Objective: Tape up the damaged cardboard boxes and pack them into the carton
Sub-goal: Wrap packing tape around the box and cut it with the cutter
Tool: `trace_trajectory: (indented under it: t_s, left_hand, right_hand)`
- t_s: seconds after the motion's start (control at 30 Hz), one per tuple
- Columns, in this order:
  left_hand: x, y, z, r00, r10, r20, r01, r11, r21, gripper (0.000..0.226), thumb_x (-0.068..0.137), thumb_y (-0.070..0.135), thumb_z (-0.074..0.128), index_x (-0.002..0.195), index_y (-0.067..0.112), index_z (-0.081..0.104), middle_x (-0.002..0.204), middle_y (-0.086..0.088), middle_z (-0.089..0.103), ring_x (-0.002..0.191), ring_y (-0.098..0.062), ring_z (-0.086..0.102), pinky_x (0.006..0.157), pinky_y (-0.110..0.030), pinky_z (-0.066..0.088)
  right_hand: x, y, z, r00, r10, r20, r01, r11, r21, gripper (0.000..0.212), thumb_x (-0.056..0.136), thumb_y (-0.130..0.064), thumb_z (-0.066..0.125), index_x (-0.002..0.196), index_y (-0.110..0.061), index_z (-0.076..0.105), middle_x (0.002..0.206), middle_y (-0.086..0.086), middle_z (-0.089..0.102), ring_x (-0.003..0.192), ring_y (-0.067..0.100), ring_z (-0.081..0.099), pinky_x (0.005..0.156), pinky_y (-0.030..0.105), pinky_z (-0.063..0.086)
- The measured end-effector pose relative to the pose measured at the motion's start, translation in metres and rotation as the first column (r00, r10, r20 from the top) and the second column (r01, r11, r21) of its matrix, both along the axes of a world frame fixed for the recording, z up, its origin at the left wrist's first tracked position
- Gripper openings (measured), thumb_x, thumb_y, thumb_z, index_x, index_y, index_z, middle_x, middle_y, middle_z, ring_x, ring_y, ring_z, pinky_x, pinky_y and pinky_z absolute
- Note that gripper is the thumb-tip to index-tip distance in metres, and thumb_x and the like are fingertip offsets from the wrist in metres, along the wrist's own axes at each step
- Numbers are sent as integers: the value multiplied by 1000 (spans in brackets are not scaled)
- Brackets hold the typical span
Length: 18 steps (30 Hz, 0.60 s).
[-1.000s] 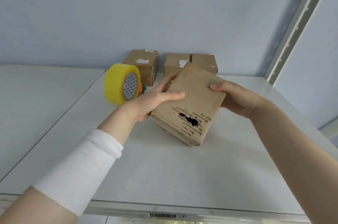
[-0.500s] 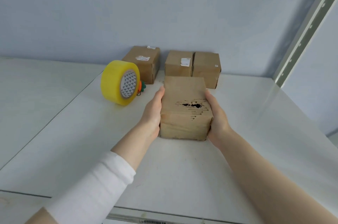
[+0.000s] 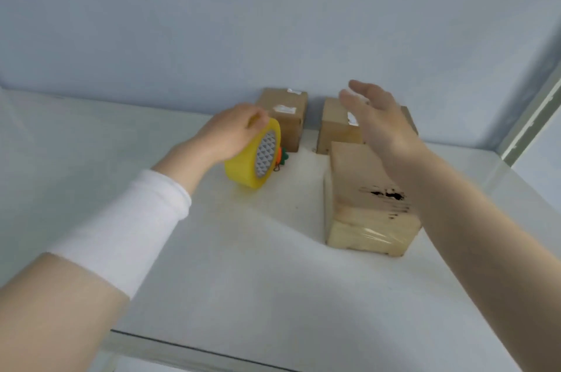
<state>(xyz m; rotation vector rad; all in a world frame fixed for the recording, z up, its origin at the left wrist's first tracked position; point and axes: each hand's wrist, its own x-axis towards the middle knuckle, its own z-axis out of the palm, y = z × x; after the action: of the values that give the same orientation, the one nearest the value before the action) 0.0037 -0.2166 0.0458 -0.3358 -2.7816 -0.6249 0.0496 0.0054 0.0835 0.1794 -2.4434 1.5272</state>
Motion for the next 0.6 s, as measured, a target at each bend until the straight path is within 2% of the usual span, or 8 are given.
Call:
trace_trajectory:
  t_s: [0.1, 0.17, 0.2, 0.3, 0.4, 0.5, 0.53, 0.6]
  left_hand:
    - [18, -20, -11, 953, -23, -301, 71, 986, 151, 23, 92, 32, 55, 93, 10, 61, 101, -7, 61, 103, -24, 51, 87, -30, 36]
    - [29, -33, -20, 920, 15, -393, 90, 965, 248, 23, 87, 30, 64, 97, 11, 56, 103, -2, 58, 106, -21, 48, 88, -24, 33]
    - [34, -39, -26, 924, 46, -379, 87, 941, 327, 31, 85, 30, 66, 106, 11, 53, 110, 4, 54, 111, -19, 45, 92, -23, 32]
    - [42, -48, -37, 990, 73, -123, 23, 769, 639, 66, 80, 32, 71, 131, 18, 31, 121, 20, 29, 127, -11, 27, 103, -23, 23]
    - [46, -55, -44, 986, -72, 152, -88, 550, 831, 99, 64, 46, 77, 139, 31, 14, 143, 10, 19, 139, -9, 18, 112, -32, 20]
    - [53, -64, -46, 870, -337, 360, -228, 372, 900, 117, 48, 53, 76, 143, 43, 8, 155, 6, 15, 140, -12, 23, 116, -42, 18]
    - [52, -68, -47, 811, -429, 398, -260, 344, 902, 116, 49, 56, 75, 145, 41, 10, 155, 7, 20, 139, -14, 28, 116, -43, 20]
    - [51, -71, -48, 712, -557, 427, -255, 361, 897, 105, 60, 61, 67, 148, 29, 20, 152, 5, 31, 137, -17, 33, 116, -43, 22]
  right_hand:
    - [-11, -36, -2, 1000, 5, 16, -7, 995, 104, 47, 94, -38, 47, 137, -20, 43, 142, 5, 40, 137, 25, 27, 112, 43, 26]
    - [-17, -57, -6, 998, 12, 54, -19, 992, 121, 47, 94, -37, 49, 136, -18, 44, 137, 3, 47, 135, 23, 30, 111, 41, 28]
    - [-20, -66, -8, 998, 12, 67, -21, 990, 139, 47, 93, -37, 49, 136, -17, 44, 136, 2, 48, 134, 23, 31, 110, 40, 29]
    - [-26, -88, -14, 994, 10, 107, -31, 981, 194, 48, 93, -39, 48, 135, -16, 45, 138, 1, 48, 134, 25, 33, 110, 42, 30]
    - [-28, -104, -19, 979, 45, 198, -90, 970, 226, 53, 93, -45, 48, 137, -17, 45, 139, -1, 48, 132, 19, 37, 108, 33, 30]
    - [-24, -114, -23, 941, 119, 317, -195, 956, 220, 44, 92, -48, 48, 122, -19, 60, 124, -3, 59, 117, 14, 52, 94, 26, 36]
    - [-23, -116, -23, 930, 139, 341, -221, 952, 214, 41, 92, -47, 49, 115, -18, 65, 119, -2, 63, 111, 16, 55, 95, 28, 40]
    - [-19, -118, -22, 912, 201, 357, -266, 953, 145, 34, 92, -41, 53, 108, -15, 68, 111, 4, 68, 105, 21, 61, 95, 31, 48]
